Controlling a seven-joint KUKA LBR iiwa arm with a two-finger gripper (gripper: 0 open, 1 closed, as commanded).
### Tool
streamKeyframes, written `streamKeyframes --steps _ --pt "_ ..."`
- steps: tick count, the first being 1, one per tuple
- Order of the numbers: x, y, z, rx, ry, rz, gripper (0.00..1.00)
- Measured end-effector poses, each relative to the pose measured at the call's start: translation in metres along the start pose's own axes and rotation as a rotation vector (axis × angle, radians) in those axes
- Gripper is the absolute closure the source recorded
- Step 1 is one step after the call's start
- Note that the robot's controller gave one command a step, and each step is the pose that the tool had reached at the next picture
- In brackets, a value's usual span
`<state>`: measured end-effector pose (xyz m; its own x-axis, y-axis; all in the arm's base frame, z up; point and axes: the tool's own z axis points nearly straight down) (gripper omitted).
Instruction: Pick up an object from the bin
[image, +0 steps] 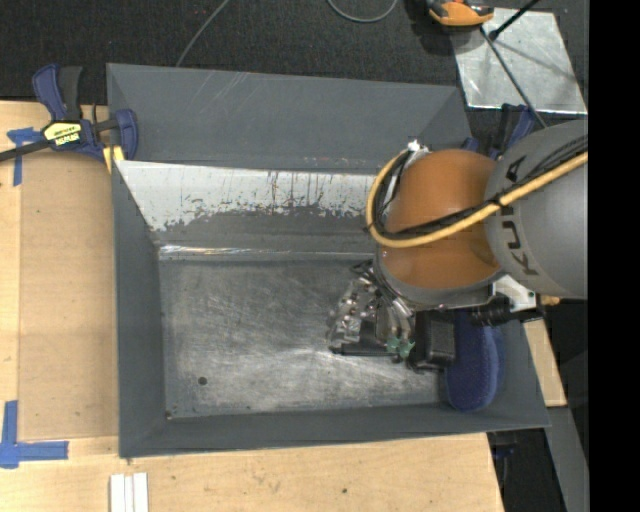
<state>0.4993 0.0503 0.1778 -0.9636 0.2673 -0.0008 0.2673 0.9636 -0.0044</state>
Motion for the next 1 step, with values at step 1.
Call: streamKeyframes --steps 1 --pt "-0.0105 -0.0627 0.0326 0.000 0.002 -0.034 1.00"
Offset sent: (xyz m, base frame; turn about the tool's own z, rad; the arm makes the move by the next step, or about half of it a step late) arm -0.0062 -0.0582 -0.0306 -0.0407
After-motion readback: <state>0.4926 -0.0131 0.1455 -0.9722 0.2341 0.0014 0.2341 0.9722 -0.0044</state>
